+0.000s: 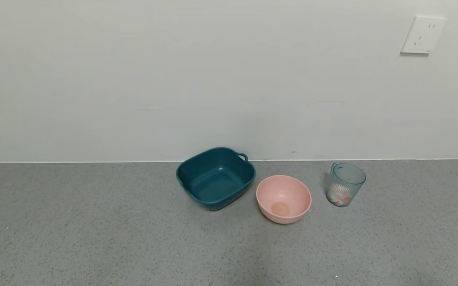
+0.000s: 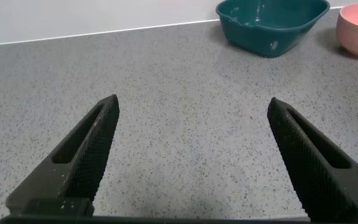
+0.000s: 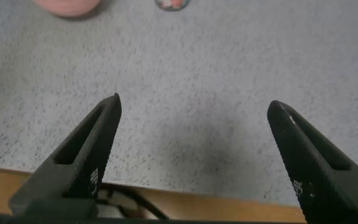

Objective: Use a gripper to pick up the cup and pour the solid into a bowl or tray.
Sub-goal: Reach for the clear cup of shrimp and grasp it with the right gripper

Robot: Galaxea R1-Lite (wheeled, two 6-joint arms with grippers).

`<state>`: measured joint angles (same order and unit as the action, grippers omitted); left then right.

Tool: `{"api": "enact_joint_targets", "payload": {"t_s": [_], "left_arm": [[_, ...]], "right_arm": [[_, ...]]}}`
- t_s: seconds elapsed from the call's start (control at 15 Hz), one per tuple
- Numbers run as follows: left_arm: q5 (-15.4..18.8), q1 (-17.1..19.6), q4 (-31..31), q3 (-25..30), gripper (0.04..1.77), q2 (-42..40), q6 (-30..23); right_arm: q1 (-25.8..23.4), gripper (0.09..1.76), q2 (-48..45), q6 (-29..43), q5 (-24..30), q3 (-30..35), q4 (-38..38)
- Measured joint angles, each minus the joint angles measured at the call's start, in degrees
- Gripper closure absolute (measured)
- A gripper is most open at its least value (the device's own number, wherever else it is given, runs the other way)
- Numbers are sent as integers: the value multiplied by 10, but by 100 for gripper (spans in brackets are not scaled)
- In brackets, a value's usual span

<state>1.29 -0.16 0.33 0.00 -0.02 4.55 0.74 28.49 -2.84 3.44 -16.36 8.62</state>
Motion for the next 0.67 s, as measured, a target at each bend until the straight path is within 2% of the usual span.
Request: {"api": "enact_joint_targets", "payload": {"t_s": [0.33,0.67], "left_arm": [[0,0,0,0,9,0,0],[0,0,0,0,9,0,0]], "right_arm": [[0,14,172,0,17,-40,-19],[0,14,343,-2,18,-49,-140]]}}
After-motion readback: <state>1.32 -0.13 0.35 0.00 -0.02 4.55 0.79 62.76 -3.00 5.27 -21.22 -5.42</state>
